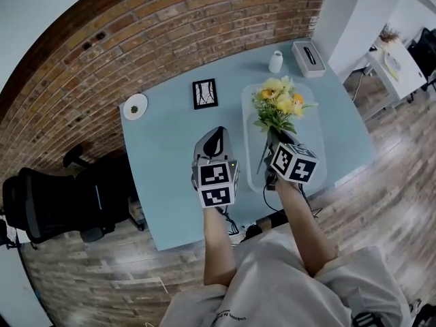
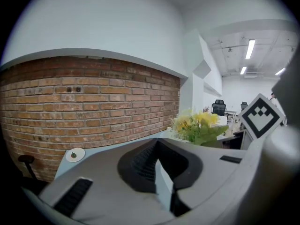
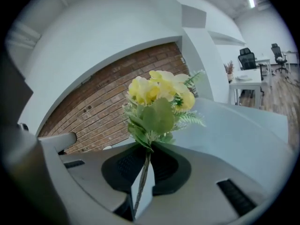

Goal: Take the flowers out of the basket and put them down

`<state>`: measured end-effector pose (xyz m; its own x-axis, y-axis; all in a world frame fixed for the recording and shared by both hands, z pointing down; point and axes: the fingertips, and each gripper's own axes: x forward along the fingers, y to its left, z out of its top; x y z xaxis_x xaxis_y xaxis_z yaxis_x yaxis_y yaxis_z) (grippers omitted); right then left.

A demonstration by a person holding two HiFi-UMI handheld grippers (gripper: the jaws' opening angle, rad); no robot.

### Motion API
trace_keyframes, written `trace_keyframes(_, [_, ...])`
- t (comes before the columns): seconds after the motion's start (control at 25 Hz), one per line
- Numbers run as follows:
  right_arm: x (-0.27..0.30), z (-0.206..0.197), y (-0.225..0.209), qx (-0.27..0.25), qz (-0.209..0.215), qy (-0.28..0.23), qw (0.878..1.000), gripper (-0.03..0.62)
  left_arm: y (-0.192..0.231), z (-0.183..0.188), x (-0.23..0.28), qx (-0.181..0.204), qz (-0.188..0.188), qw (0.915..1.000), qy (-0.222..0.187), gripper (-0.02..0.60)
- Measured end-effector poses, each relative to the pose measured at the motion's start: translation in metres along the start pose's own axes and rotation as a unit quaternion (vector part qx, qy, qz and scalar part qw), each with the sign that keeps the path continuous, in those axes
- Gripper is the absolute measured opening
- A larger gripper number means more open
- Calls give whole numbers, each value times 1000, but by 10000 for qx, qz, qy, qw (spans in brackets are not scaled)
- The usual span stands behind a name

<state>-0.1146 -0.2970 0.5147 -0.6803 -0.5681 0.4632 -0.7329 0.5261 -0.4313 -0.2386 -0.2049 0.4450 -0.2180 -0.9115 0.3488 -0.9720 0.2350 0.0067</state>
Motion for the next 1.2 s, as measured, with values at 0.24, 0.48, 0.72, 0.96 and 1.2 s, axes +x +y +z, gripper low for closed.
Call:
trace_keyframes(0.24, [-30, 26, 17, -694, 61, -800, 9944, 51, 1, -7, -28, -46, 74, 9999, -66, 18])
trace_keyframes(0.48, [-46, 36, 42, -1234, 250, -1342, 9829, 51, 9, -22, -58, -42, 353, 9994, -48, 18])
trace_keyframes(0.72, [-58, 39, 69, -1431, 621, -1473, 9767, 51, 13, -26, -82, -202, 510, 9984, -130, 18])
trace_keyframes(0.96, [-81, 36, 77, -1506, 902, -1512, 9728, 51, -1, -42, -98, -331, 734, 9967, -49, 18])
trace_keyframes(1.2, [-102, 31, 57, -1492, 932, -1553, 9721, 51, -21, -56, -112, -428, 993, 9941, -47, 18])
